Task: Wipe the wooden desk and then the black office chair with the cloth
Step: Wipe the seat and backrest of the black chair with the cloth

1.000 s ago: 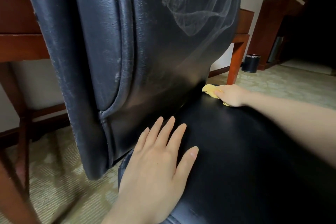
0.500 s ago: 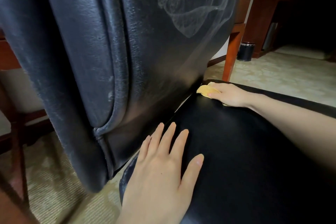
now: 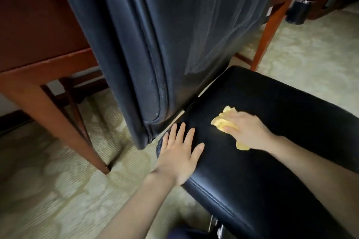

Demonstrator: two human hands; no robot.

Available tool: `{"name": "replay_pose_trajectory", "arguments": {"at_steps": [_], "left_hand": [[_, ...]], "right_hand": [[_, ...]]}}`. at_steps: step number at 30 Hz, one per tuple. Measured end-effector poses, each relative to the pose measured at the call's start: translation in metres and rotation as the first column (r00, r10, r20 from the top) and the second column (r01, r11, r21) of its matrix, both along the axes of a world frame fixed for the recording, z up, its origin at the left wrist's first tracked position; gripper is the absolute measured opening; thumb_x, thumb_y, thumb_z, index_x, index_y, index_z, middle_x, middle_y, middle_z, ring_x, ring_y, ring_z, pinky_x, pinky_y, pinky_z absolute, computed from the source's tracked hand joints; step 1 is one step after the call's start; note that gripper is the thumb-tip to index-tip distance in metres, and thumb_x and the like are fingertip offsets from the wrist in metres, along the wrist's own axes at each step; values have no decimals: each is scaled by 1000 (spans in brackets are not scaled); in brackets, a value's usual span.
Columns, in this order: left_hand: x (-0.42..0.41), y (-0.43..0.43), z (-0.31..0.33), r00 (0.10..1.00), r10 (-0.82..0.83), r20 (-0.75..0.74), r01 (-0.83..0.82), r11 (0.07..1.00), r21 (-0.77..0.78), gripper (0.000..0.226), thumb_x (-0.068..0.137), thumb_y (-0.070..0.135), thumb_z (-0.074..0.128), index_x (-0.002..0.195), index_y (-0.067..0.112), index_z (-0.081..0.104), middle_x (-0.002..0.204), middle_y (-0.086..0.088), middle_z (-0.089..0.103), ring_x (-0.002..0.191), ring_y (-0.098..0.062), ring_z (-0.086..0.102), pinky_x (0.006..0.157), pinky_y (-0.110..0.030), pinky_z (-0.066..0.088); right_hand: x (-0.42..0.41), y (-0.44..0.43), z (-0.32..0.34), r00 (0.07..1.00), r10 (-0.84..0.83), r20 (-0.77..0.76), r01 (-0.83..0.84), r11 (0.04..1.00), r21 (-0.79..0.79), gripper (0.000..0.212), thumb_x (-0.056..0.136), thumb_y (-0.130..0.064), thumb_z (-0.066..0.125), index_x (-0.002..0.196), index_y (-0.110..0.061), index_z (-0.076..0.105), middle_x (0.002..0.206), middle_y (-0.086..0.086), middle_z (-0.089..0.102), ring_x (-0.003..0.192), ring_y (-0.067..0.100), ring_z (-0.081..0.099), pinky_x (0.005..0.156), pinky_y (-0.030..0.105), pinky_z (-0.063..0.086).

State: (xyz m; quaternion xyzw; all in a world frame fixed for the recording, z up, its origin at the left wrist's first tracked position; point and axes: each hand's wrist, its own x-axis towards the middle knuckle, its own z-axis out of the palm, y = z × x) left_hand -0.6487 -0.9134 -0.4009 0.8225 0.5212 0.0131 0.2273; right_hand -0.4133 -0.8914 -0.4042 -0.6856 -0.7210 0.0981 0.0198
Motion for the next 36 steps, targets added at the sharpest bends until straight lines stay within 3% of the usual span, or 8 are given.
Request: {"name": "replay_pose_trajectory", "arguments": {"at_steps": [4, 8, 10, 16, 20, 27, 32, 36], "left_hand": [[-8, -32, 52, 995, 10, -101, -41, 950, -309, 60, 99, 51, 19, 151, 23, 6, 160, -1, -1, 145, -18, -10, 117, -36, -7], [-13, -50, 127, 976, 210, 66, -130, 791, -598, 43, 98, 48, 34, 135, 28, 41, 138, -3, 43, 126, -16, 41, 102, -17, 28], [-14, -60, 167, 945, 307, 117, -145, 710, -689, 27, 97, 45, 41, 117, 31, 51, 113, 2, 50, 102, -11, 47, 82, -12, 36], [-6, -77, 330, 858, 397, 326, -42, 686, -726, 23, 97, 36, 45, 119, 34, 55, 129, 6, 55, 118, -9, 50, 104, -24, 35], [8, -74, 432, 696, 503, 513, -119, 785, -608, 14, 92, 25, 58, 106, 26, 62, 118, 4, 62, 114, -12, 55, 104, -27, 38], [10, -79, 518, 366, 532, 764, -356, 838, -413, 24, 83, 29, 69, 103, 19, 58, 102, 5, 66, 94, -3, 62, 72, -6, 45], [13, -79, 541, 400, 414, 818, -441, 869, -225, 23, 81, 26, 71, 103, 28, 63, 97, 12, 63, 88, -3, 61, 71, -7, 45], [18, -81, 542, 330, 500, 801, -478, 820, -316, 37, 80, 31, 72, 113, 32, 54, 94, 7, 67, 85, -7, 65, 68, -14, 48]], "right_hand": [[-23, -49, 33, 997, 49, -65, -66, 949, -308, 24, 98, -27, 41, 111, -20, 61, 117, -5, 62, 104, 17, 56, 78, 27, 40], [-35, -81, 106, 839, -323, -437, 36, 836, -548, 27, 94, -18, 47, 70, -9, 54, 68, 2, 58, 63, 15, 59, 54, 21, 42], [-39, -89, 144, 639, -486, -596, 41, 795, -605, 22, 95, -12, 48, 81, -2, 62, 68, 3, 61, 61, 13, 59, 56, 22, 45], [-63, -88, 320, -33, -662, -749, -19, 750, -662, 19, 97, -20, 47, 97, -8, 63, 73, 8, 68, 59, 17, 64, 51, 26, 49], [-73, -81, 420, -474, -586, -657, -211, 800, -562, 31, 99, -32, 38, 103, -12, 62, 90, 8, 65, 86, 19, 64, 84, 31, 50], [-83, -86, 508, -521, -430, -737, -165, 898, -407, 45, 95, -42, 43, 121, -12, 64, 118, 12, 66, 91, 20, 69, 87, 34, 52], [-88, -82, 535, -485, -350, -801, -176, 937, -303, 46, 97, -45, 40, 116, -13, 66, 111, 13, 69, 92, 23, 70, 72, 33, 56], [-88, -76, 551, -465, -326, -823, -193, 945, -265, 46, 94, -46, 45, 120, -12, 63, 114, 14, 68, 100, 30, 67, 70, 37, 57]]}}
